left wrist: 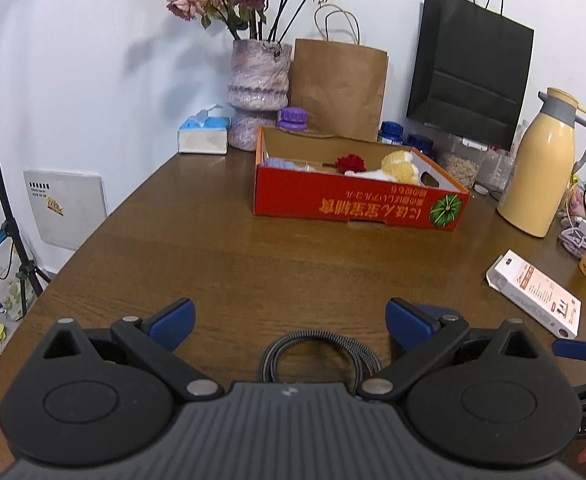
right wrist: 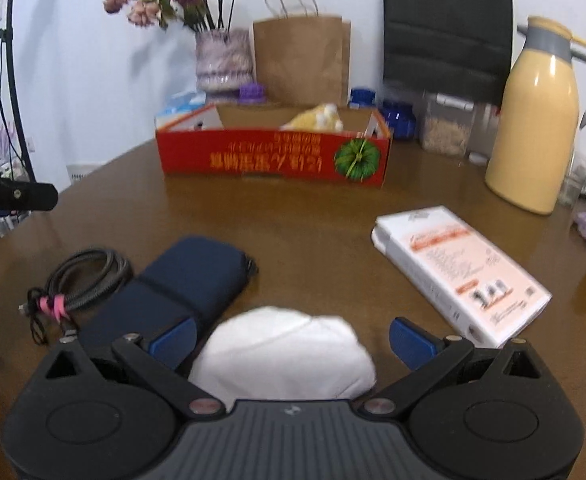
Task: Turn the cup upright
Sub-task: 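Grasp the white cloth bundle with the right tool while the left tool reaches the cable coil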
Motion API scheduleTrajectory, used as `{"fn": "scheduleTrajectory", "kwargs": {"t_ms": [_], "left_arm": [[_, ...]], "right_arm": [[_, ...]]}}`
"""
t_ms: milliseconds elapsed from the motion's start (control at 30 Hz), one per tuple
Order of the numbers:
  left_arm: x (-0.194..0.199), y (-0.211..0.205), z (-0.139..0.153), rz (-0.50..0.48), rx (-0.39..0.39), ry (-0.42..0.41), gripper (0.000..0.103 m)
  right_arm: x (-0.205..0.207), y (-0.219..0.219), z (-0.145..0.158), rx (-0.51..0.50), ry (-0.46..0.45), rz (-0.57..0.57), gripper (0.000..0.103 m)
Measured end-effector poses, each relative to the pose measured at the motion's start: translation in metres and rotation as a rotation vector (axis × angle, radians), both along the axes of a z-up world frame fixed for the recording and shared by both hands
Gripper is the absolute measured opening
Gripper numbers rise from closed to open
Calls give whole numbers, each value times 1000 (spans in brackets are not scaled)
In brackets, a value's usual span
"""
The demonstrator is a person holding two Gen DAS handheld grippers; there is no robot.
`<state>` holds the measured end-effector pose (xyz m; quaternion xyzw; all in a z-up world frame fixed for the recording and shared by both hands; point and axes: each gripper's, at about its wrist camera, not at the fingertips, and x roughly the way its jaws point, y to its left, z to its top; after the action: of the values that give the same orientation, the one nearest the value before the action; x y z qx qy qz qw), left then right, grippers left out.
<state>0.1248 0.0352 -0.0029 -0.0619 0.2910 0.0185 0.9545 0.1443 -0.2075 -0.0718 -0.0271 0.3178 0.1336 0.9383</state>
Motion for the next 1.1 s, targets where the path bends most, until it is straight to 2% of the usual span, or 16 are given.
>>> {"fn": "scheduleTrajectory", "kwargs": {"t_ms": [267, 467, 600, 733, 900, 1000, 1067, 1100], "left_arm": [[-3, 0, -7, 2, 1, 23, 103], [-2, 0, -10, 6, 3, 36, 103], [-3, -1, -12, 8, 6, 44, 103], [-3, -2, -15, 10, 7, 51, 103], [-2, -4, -17, 18, 11, 60, 103], [-1, -6, -18, 14, 12, 62, 103], [0, -8, -20, 13, 12, 68, 103], [0, -8, -21, 12, 14, 72, 103]], "right_arm": [[11, 14, -18, -32, 68, 13, 103], [18, 9, -22, -27, 62, 34, 103], [29, -2, -21, -31, 61, 110, 103], [42, -16, -21, -27, 62, 105, 103], [37, -20, -25, -6, 21, 100, 103], [36, -21, -25, -5, 16, 97, 99], [34, -22, -24, -3, 7, 93, 93], [33, -23, -23, 0, 1, 93, 85]]}}
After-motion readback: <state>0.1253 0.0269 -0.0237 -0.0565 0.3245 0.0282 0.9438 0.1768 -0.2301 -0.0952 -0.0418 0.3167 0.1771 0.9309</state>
